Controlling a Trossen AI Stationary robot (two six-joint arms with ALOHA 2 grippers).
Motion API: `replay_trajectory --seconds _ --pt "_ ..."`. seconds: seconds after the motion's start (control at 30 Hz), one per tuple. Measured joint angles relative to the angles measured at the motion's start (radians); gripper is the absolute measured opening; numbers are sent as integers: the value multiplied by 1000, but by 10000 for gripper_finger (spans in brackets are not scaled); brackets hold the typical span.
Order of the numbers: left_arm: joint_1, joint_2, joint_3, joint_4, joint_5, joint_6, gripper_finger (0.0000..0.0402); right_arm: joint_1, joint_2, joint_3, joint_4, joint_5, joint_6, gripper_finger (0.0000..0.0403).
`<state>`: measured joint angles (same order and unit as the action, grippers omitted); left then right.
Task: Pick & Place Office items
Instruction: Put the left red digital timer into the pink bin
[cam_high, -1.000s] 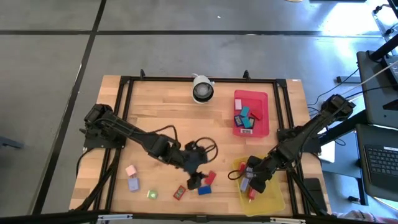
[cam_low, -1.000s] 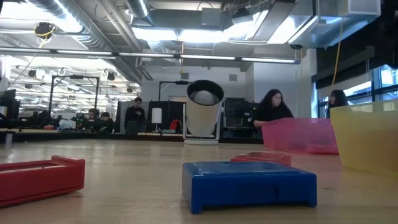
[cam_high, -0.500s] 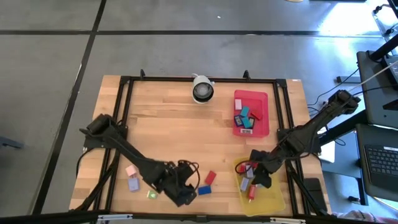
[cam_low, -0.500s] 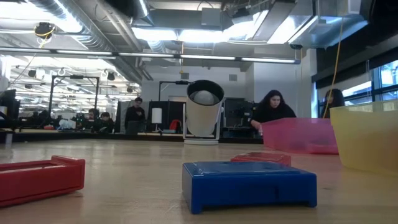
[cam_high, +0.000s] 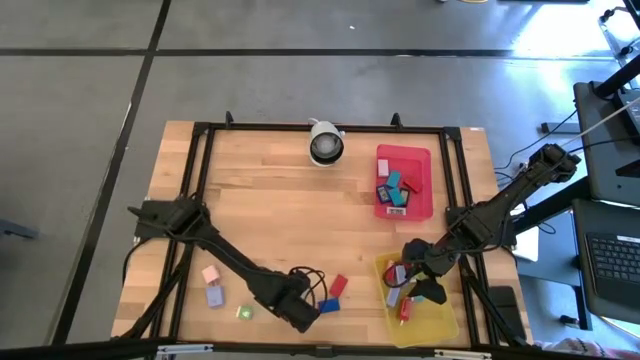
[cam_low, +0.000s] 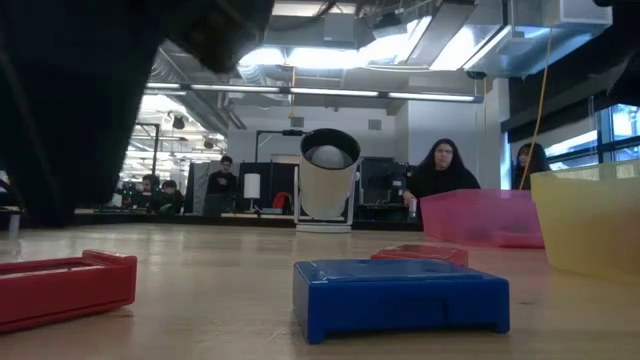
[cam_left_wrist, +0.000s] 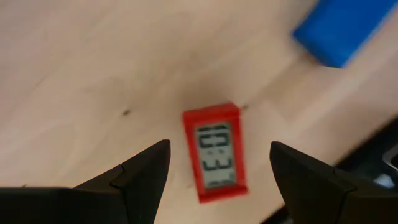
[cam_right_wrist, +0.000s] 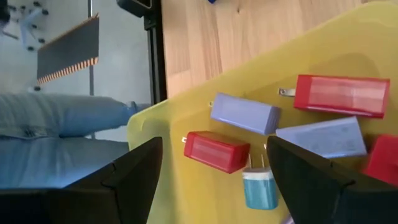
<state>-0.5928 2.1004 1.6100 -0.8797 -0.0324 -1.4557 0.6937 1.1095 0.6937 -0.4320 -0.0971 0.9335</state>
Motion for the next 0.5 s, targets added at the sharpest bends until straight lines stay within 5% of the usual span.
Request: replay_trajectory --seconds 0.5 --pt "11 73 6 -17 106 -101 267 -44 0 0 -76 -25 -144 290"
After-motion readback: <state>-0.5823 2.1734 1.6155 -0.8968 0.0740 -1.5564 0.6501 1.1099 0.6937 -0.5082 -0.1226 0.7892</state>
